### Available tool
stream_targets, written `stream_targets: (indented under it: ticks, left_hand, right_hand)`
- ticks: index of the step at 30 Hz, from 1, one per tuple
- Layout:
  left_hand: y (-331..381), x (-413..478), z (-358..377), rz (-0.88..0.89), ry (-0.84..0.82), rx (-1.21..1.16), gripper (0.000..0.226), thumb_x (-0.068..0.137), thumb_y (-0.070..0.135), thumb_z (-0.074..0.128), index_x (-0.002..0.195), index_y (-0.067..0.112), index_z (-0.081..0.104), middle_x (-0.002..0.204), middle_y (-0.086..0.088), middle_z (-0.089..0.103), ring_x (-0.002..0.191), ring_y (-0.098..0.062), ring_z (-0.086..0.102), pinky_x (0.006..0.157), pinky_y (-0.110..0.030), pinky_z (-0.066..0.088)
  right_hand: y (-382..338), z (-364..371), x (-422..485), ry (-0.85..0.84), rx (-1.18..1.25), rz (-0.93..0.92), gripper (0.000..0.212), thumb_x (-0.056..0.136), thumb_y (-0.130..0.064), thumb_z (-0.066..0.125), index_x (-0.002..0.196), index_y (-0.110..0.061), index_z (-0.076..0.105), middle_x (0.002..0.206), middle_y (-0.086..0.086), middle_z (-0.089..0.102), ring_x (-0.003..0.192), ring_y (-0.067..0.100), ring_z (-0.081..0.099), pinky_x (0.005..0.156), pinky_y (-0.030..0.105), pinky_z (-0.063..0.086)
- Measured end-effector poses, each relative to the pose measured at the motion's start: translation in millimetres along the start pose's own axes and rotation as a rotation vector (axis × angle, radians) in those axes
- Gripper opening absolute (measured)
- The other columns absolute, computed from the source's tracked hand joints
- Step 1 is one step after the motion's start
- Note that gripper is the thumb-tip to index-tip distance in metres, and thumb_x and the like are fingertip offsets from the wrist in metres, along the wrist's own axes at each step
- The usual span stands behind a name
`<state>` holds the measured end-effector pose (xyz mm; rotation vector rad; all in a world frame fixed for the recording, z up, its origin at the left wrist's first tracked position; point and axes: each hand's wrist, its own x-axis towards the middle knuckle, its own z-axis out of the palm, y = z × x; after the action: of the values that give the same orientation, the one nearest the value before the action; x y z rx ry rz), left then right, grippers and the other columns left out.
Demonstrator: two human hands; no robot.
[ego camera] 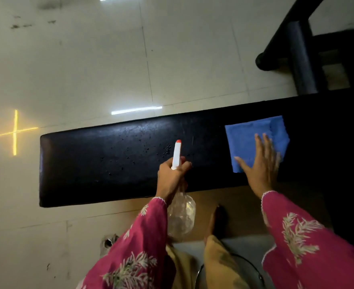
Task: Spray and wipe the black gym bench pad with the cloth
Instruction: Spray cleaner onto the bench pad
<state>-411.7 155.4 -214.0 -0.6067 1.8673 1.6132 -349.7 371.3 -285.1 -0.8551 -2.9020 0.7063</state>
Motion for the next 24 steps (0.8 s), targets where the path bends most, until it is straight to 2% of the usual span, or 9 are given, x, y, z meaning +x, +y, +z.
stream_targets:
  ticks: [4, 7, 10, 12, 14, 17, 20, 22, 24]
  left_hand:
    - [11.2, 4.0, 27.3, 0.265, 0.038, 0.147, 0.019, 0.079, 0.015, 0.070, 0.095, 0.020, 0.061, 0.075, 0.002, 0.060, 0.064, -0.016, 0.054, 0.057, -0.029, 0.051]
    - [20.2, 9.9, 47.5, 0.412, 0.043, 0.208, 0.037, 0.075, 0.026, 0.072, 0.109, 0.023, 0.059, 0.084, 0.000, 0.062, 0.073, -0.015, 0.052, 0.073, -0.041, 0.053]
    - [32.9, 18.6, 67.1, 0.520, 0.116, 0.220, 0.041, 0.071, 0.030, 0.071, 0.109, 0.024, 0.056, 0.094, -0.003, 0.064, 0.070, -0.017, 0.050, 0.073, -0.043, 0.052]
    - [43.5, 25.6, 81.0, 0.566, 0.151, 0.231, 0.043, 0.070, 0.030, 0.071, 0.110, 0.018, 0.057, 0.086, -0.016, 0.063, 0.066, -0.023, 0.052, 0.070, -0.036, 0.049]
    - [51.1, 32.9, 91.5, 0.579, 0.149, 0.239, 0.045, 0.070, 0.034, 0.071, 0.110, 0.019, 0.057, 0.079, -0.020, 0.059, 0.068, -0.028, 0.055, 0.072, -0.042, 0.053]
    - [56.8, 40.4, 103.0, 0.576, 0.091, 0.219, 0.048, 0.068, 0.039, 0.071, 0.111, 0.020, 0.056, 0.085, -0.033, 0.057, 0.069, -0.020, 0.052, 0.073, -0.052, 0.054]
    - [56.2, 46.3, 106.7, 0.586, 0.112, 0.230, 0.041, 0.068, 0.039, 0.071, 0.105, 0.030, 0.057, 0.080, -0.026, 0.057, 0.065, -0.022, 0.052, 0.073, -0.054, 0.053]
    - [58.4, 45.8, 110.0, 0.595, 0.126, 0.205, 0.038, 0.069, 0.037, 0.072, 0.103, 0.031, 0.056, 0.071, -0.010, 0.054, 0.060, -0.019, 0.051, 0.067, -0.043, 0.055]
    - [60.7, 44.7, 114.6, 0.630, 0.125, 0.188, 0.041, 0.071, 0.031, 0.072, 0.107, 0.020, 0.056, 0.069, -0.002, 0.051, 0.054, -0.009, 0.047, 0.059, -0.025, 0.049]
  right_hand:
    - [40.2, -23.2, 31.9, 0.112, 0.279, 0.517, 0.093, 0.075, -0.036, 0.073, 0.145, -0.006, 0.020, 0.150, 0.019, 0.022, 0.137, 0.035, 0.023, 0.110, 0.050, 0.019]
    - [62.9, -24.7, 50.7, 0.063, 0.560, 0.682, 0.090, 0.073, -0.032, 0.075, 0.141, -0.004, 0.023, 0.141, 0.022, 0.033, 0.127, 0.035, 0.038, 0.106, 0.048, 0.033]
    - [68.5, -20.2, 60.9, -0.068, 0.579, 0.673, 0.075, 0.070, -0.032, 0.079, 0.126, -0.002, 0.040, 0.120, 0.018, 0.054, 0.108, 0.032, 0.055, 0.093, 0.047, 0.046]
    - [66.7, -19.9, 66.4, -0.106, 0.558, 0.637, 0.056, 0.066, -0.034, 0.081, 0.103, 0.000, 0.056, 0.098, 0.015, 0.064, 0.090, 0.032, 0.063, 0.079, 0.045, 0.053]
    - [61.8, -21.4, 69.8, -0.125, 0.536, 0.583, 0.044, 0.065, -0.033, 0.082, 0.085, 0.001, 0.064, 0.084, 0.015, 0.068, 0.080, 0.032, 0.065, 0.070, 0.041, 0.055]
    - [57.3, -19.3, 71.7, -0.114, 0.539, 0.486, 0.035, 0.068, -0.028, 0.080, 0.085, -0.002, 0.064, 0.084, 0.011, 0.068, 0.079, 0.027, 0.065, 0.072, 0.038, 0.054]
    - [51.2, -23.9, 67.9, -0.089, 0.682, 0.428, 0.025, 0.074, -0.018, 0.076, 0.090, -0.006, 0.062, 0.086, 0.007, 0.066, 0.081, 0.021, 0.063, 0.076, 0.035, 0.053]
    - [50.1, -32.3, 62.8, -0.067, 0.783, 0.445, 0.024, 0.076, -0.014, 0.074, 0.095, -0.009, 0.061, 0.090, 0.003, 0.066, 0.084, 0.015, 0.062, 0.076, 0.028, 0.052]
    - [53.4, -40.3, 55.9, -0.063, 0.865, 0.489, 0.024, 0.078, -0.013, 0.072, 0.098, -0.013, 0.060, 0.090, -0.003, 0.065, 0.084, 0.009, 0.063, 0.073, 0.021, 0.052]
